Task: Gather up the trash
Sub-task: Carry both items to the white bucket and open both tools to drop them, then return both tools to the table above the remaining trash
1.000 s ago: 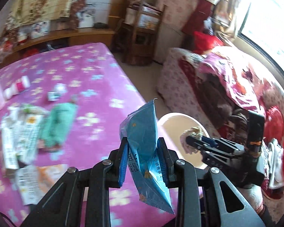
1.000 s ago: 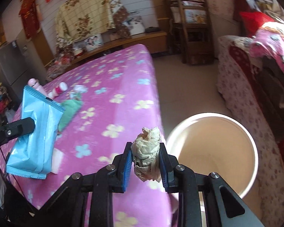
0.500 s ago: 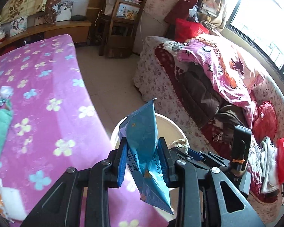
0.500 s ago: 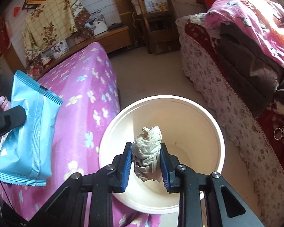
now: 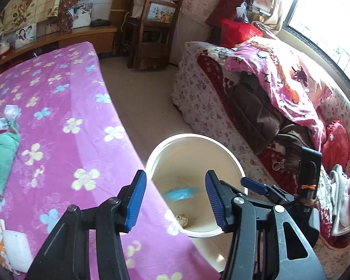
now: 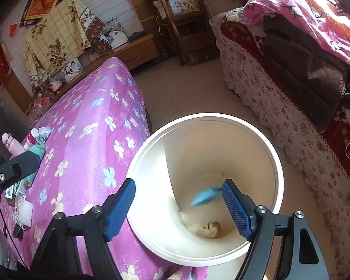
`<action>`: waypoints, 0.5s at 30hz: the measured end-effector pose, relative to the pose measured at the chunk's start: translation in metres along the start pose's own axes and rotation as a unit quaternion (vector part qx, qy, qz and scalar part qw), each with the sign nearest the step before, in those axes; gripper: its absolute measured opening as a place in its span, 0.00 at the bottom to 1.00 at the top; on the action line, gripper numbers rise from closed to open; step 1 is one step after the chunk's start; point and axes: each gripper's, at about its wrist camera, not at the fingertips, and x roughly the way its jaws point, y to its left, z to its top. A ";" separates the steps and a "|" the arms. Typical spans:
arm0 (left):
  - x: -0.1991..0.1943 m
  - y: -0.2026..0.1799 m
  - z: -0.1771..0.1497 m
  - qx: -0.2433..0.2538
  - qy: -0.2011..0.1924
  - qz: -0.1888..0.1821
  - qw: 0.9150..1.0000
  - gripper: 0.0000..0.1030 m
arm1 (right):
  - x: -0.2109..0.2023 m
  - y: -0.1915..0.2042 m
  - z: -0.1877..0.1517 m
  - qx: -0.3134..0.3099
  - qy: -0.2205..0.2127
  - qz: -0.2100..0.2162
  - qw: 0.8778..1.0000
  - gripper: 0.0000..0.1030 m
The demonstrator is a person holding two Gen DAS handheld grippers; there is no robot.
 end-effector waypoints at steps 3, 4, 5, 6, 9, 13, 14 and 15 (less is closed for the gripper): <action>-0.004 0.006 -0.003 -0.001 -0.002 0.015 1.000 0.52 | -0.002 0.009 -0.001 -0.007 -0.001 0.003 1.000 0.77; -0.005 0.008 -0.004 -0.001 -0.003 0.020 1.000 0.52 | -0.003 0.012 -0.002 -0.009 -0.002 0.003 1.000 0.77; -0.006 0.009 -0.005 -0.001 -0.003 0.024 1.000 0.52 | -0.004 0.015 -0.002 -0.011 -0.004 0.003 1.000 0.77; -0.008 0.011 -0.006 -0.001 -0.004 0.027 1.000 0.52 | -0.006 0.018 -0.002 -0.013 -0.005 0.003 1.000 0.77; -0.012 0.015 -0.007 0.001 -0.006 0.037 0.999 0.52 | -0.009 0.027 -0.003 -0.020 -0.007 0.002 1.000 0.77; -0.021 0.020 -0.010 0.002 -0.014 0.048 0.999 0.52 | -0.014 0.041 -0.005 -0.033 -0.011 0.002 0.999 0.77; -0.023 0.022 -0.010 0.002 -0.015 0.050 0.999 0.52 | -0.015 0.044 -0.005 -0.036 -0.012 0.003 0.999 0.77; -0.025 0.024 -0.011 0.002 -0.017 0.052 0.999 0.52 | -0.016 0.048 -0.006 -0.038 -0.012 0.006 0.999 0.77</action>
